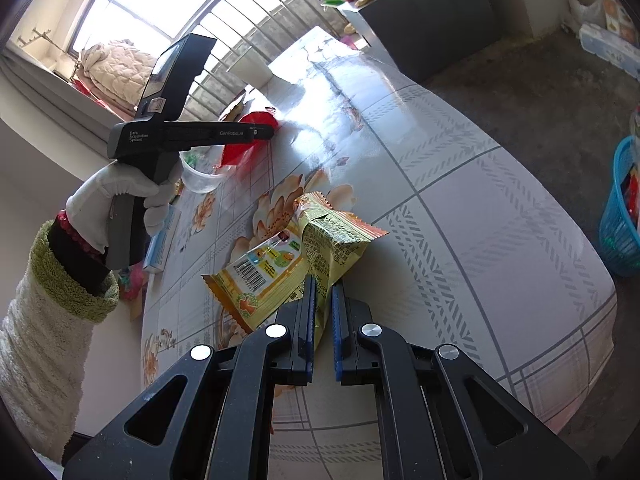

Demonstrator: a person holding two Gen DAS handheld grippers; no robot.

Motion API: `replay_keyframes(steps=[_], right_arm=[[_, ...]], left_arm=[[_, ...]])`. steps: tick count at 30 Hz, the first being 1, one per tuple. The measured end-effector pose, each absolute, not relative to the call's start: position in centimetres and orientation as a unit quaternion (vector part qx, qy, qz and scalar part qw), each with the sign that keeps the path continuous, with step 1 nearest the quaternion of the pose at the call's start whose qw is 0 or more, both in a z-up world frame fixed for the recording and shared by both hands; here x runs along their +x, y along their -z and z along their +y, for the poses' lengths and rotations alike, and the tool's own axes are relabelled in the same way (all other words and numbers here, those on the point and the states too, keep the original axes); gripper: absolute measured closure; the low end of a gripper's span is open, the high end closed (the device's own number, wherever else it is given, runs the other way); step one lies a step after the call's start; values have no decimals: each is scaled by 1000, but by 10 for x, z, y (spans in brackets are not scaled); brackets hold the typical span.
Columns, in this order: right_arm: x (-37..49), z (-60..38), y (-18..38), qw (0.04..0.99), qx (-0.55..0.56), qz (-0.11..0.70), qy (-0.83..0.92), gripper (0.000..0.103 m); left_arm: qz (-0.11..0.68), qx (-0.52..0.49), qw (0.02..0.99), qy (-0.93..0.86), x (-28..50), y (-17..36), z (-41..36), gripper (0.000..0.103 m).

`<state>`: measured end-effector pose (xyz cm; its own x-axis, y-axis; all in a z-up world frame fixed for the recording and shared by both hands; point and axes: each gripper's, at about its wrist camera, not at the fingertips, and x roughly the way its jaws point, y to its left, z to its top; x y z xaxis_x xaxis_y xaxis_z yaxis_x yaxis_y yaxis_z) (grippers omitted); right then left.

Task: Collect trash
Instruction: 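Grasp the red packet with the left tool while the right tool holds the yellow bag, then carry the red packet and yellow snack bag over the blue wastebasket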

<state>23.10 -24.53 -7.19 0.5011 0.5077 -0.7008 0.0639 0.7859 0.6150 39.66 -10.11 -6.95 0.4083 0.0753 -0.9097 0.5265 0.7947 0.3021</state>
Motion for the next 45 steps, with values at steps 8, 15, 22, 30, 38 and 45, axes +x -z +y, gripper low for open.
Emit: replay_keyframes(steps=[8, 15, 22, 30, 38, 45], right_arm=[[228, -249, 69, 815, 299, 477, -138, 97], [224, -254, 64, 817, 307, 468, -139, 98], [220, -254, 50, 824, 304, 456, -141, 98], [205, -260, 30, 838, 304, 432, -136, 99], [181, -294, 18, 849, 333, 398, -102, 99], [143, -373, 17, 859, 370, 353, -17, 99]], left_arm=[[485, 263, 817, 164, 375, 33, -99, 91], [452, 188, 850, 194, 345, -28, -71, 91], [450, 125, 856, 220, 314, -57, -47, 91], [450, 96, 853, 247, 272, -65, -45, 92], [460, 90, 828, 308, 241, -53, -99, 92], [462, 96, 795, 381, 235, -48, -203, 91]])
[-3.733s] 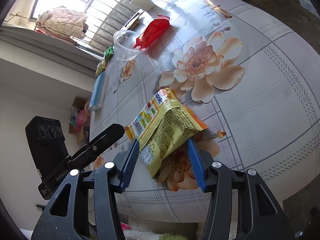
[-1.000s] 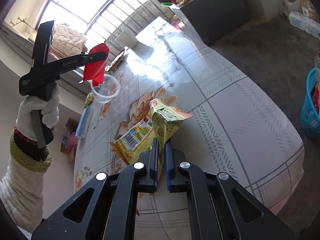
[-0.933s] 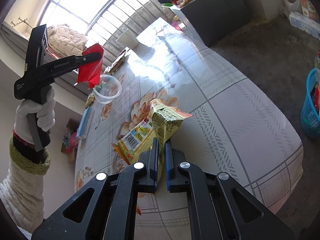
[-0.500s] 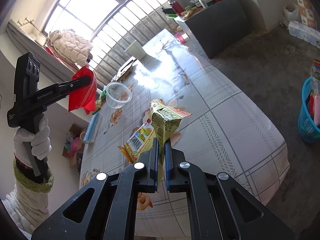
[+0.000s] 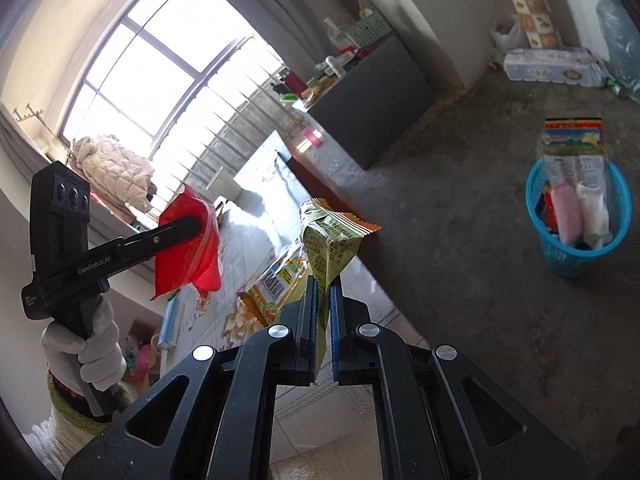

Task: Collect trash
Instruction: 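Carry the red packet and yellow snack bag over the blue wastebasket, then open the left tool to drop the red packet while the right tool releases the yellow bag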

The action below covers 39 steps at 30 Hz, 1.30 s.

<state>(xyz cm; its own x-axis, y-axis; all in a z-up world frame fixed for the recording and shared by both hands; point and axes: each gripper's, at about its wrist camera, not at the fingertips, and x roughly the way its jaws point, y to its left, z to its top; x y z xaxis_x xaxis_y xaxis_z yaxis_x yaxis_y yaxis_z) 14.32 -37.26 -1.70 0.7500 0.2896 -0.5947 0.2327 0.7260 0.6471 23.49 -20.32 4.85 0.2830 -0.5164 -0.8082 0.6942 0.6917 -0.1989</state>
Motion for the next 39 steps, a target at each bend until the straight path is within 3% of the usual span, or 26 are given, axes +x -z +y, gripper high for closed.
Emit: replay_keyframes(steps=[11, 19, 24, 26, 28, 29, 39], right_arm=[[79, -534, 75, 825, 429, 312, 195, 99], [104, -602, 150, 781, 468, 330, 249, 99], [126, -634, 183, 767, 484, 322, 270, 97], [135, -646, 201, 756, 493, 326, 281, 87], [144, -657, 229, 742, 510, 336, 276, 72], [146, -661, 242, 731, 518, 346, 279, 71], [131, -665, 257, 729, 519, 343, 286, 64]], left_arm=[[538, 138, 708, 436, 258, 27, -419, 91], [607, 157, 658, 416, 291, 122, -537, 91], [615, 147, 657, 410, 310, 154, -580, 89], [618, 138, 654, 414, 315, 166, -594, 81], [628, 126, 649, 411, 320, 178, -603, 60], [631, 120, 651, 404, 321, 182, -604, 54], [628, 102, 643, 427, 312, 170, -594, 53]])
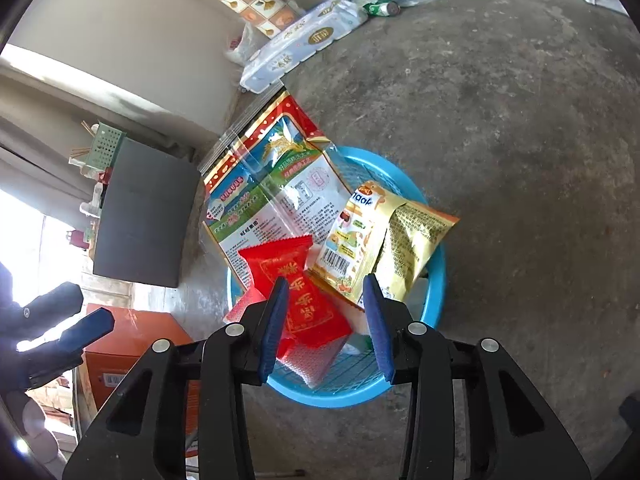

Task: Collect trash
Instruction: 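Open the left tool to drop the red packet while the right tool releases the yellow bag, then move both tools back over the table toward the blue box and clear bowl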

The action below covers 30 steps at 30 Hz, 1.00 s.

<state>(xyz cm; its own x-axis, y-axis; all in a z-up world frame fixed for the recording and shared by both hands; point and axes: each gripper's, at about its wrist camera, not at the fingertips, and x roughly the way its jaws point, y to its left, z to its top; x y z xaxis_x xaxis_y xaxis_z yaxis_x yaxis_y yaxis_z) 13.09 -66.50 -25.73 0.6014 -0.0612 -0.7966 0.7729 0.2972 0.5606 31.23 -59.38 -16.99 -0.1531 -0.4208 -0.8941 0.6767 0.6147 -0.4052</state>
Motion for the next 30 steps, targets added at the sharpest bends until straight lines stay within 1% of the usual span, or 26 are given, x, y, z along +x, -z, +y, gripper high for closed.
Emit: replay_keyframes(steps=[7, 14, 18, 20, 22, 25, 30], right_arm=[[122, -674, 252, 722, 518, 339, 308, 64], [101, -656, 224, 737, 512, 323, 301, 63], [85, -628, 195, 755, 502, 312, 284, 62], [80, -612, 179, 765, 494, 310, 275, 57], [75, -593, 162, 776, 485, 309, 260, 57], [74, -566, 136, 793, 471, 308, 235, 52], [90, -518, 89, 825, 432, 318, 179, 49]], left_arm=[[603, 88, 658, 443, 311, 130, -566, 53], [576, 71, 671, 461, 311, 78, -496, 53], [547, 65, 692, 466, 307, 41, -429, 52], [528, 72, 711, 459, 304, 23, -391, 51], [513, 74, 731, 445, 299, 7, -351, 50], [493, 73, 759, 420, 290, -11, -289, 48], [472, 17, 801, 368, 276, -31, -181, 46]])
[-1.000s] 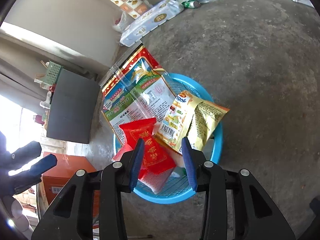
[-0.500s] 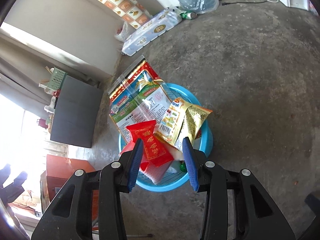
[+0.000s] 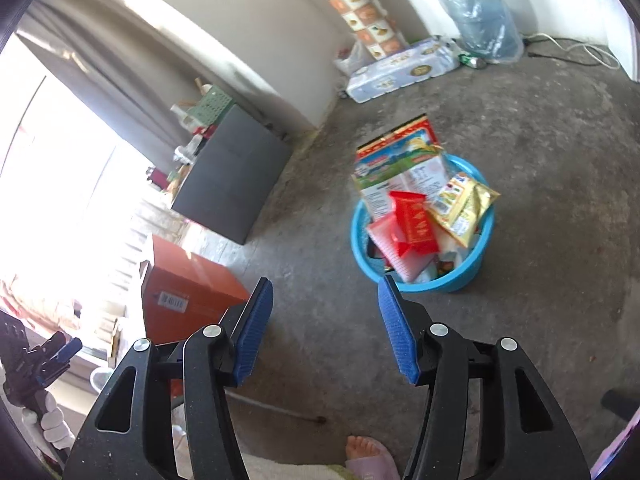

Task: Collect trash
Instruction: 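Move both tools back over the table toward the blue box and clear bowl, then grasp the blue medicine box with the right tool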

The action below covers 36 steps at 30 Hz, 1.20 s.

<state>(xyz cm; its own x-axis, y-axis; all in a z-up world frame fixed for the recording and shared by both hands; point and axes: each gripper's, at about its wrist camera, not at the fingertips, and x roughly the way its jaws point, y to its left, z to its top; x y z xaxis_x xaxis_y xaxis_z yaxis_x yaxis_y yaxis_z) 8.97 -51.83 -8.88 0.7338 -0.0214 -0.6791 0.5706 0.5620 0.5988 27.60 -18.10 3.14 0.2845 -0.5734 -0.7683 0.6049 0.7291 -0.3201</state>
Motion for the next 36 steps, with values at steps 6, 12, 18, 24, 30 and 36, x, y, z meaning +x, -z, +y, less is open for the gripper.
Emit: replay_keyframes(steps=[6, 12, 18, 24, 30, 36], right_arm=[[128, -455, 31, 869, 362, 322, 99, 45], [169, -384, -4, 889, 311, 337, -2, 43], [213, -302, -12, 881, 259, 380, -111, 38], [254, -218, -16, 858, 214, 419, -206, 37], [296, -142, -30, 846, 152, 434, -269, 31], [337, -96, -27, 847, 100, 441, -281, 28]], left_arm=[[438, -41, 854, 278, 249, -47, -53, 42], [417, -88, 890, 162, 222, -47, 71, 36], [405, -99, 909, 30, 200, -36, 166, 26], [430, -99, 897, -11, 220, -15, 218, 17], [467, -92, 879, -4, 269, 7, 233, 11], [497, -85, 864, -9, 310, 32, 246, 11]])
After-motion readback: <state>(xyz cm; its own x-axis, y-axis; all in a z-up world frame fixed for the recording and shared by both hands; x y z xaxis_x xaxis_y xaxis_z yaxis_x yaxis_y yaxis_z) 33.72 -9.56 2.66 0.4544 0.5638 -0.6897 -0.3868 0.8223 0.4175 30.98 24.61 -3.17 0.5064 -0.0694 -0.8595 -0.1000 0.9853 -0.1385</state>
